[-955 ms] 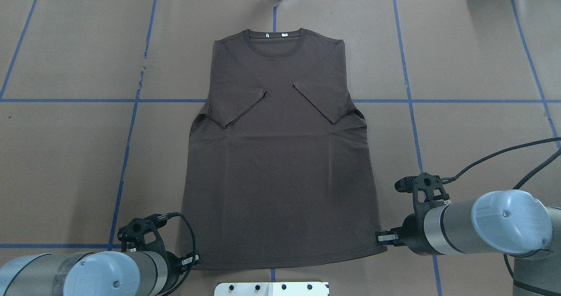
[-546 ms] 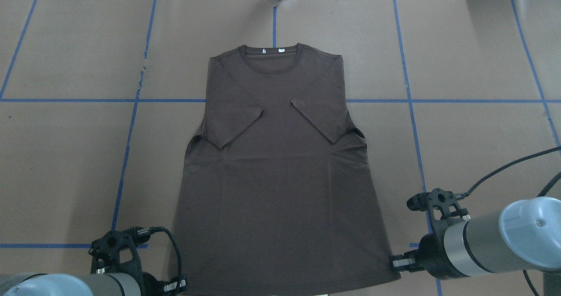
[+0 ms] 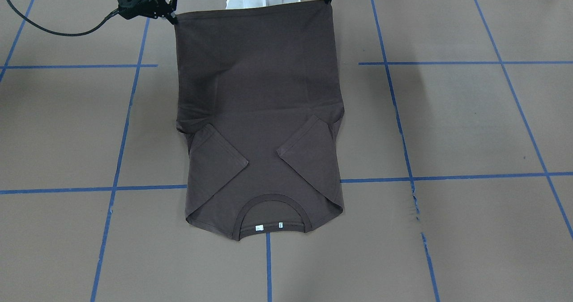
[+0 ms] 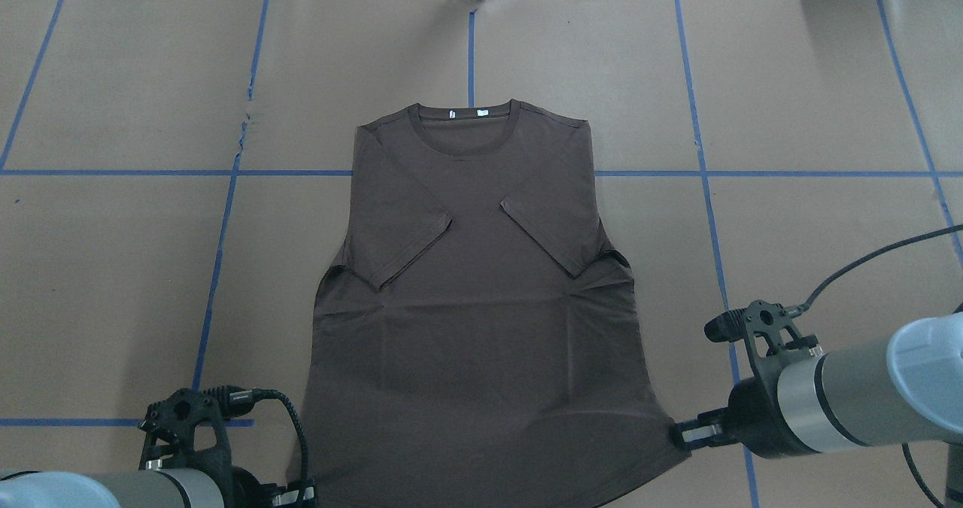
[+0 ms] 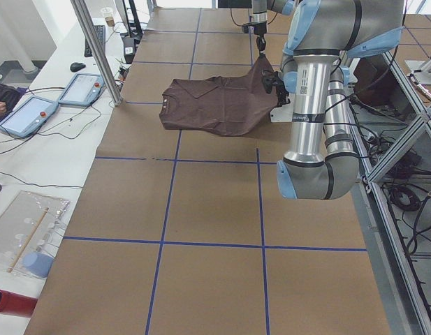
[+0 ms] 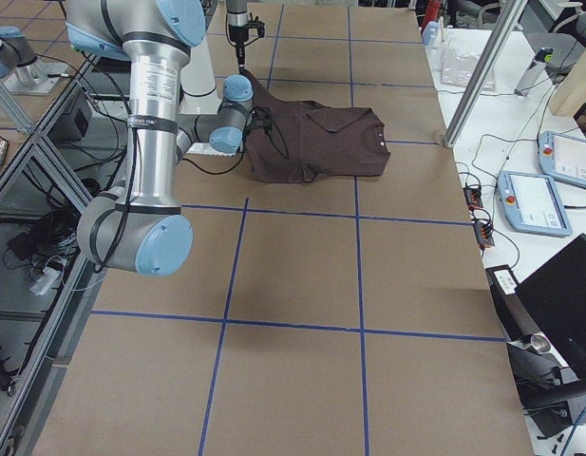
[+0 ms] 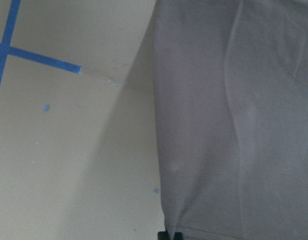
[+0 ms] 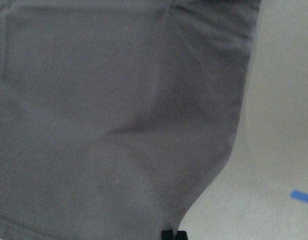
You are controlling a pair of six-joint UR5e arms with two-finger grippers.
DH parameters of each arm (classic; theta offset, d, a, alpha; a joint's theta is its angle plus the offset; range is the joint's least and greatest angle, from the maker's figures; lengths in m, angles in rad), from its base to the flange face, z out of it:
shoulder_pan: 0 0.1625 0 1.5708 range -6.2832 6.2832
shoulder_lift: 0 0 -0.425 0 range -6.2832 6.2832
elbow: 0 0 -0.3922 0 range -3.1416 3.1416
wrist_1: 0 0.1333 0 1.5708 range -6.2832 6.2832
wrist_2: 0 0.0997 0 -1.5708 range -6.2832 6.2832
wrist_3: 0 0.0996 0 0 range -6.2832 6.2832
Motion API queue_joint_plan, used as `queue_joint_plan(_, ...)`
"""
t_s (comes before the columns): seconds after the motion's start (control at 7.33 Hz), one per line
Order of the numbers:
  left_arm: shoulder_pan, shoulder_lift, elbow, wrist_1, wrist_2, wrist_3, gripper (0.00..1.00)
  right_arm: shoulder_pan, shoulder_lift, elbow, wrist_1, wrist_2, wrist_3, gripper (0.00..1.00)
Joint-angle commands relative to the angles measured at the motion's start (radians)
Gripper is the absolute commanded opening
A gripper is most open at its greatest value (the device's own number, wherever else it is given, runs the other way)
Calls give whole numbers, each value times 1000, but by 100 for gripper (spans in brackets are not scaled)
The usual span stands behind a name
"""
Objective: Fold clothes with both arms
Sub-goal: 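Lift the hem with both grippers and fold it up toward the collar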
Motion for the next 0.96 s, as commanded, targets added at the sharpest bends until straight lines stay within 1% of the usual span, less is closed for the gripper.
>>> queue_joint_plan(0.0, -172, -117, 113, -5, -1, 190, 0, 143, 131, -97, 3, -2, -154, 0)
queue_joint_plan(0.14, -238, -145, 205, -21, 2, 232, 0, 208, 190, -161, 7, -4, -225, 0)
queue_joint_plan(0.27, -288, -144, 277, -91, -1, 262, 0, 283, 227, -224, 9, 5, -253, 0)
queue_joint_plan(0.41, -335, -146, 314, -113, -4, 298, 0, 323, 283, -292, 3, -2, -299, 0)
queue_joint_plan(0.55, -377, -144, 317, -115, -42, 337, 0, 363, 332, -373, 6, 1, -343, 0)
queue_joint_plan(0.68, -420, -144, 317, -115, -71, 391, 0, 404, 372, -433, 4, 4, -404, 0)
queue_joint_plan(0.82, -452, -147, 342, -117, -76, 413, 0, 434, 402, -477, 3, 7, -411, 0)
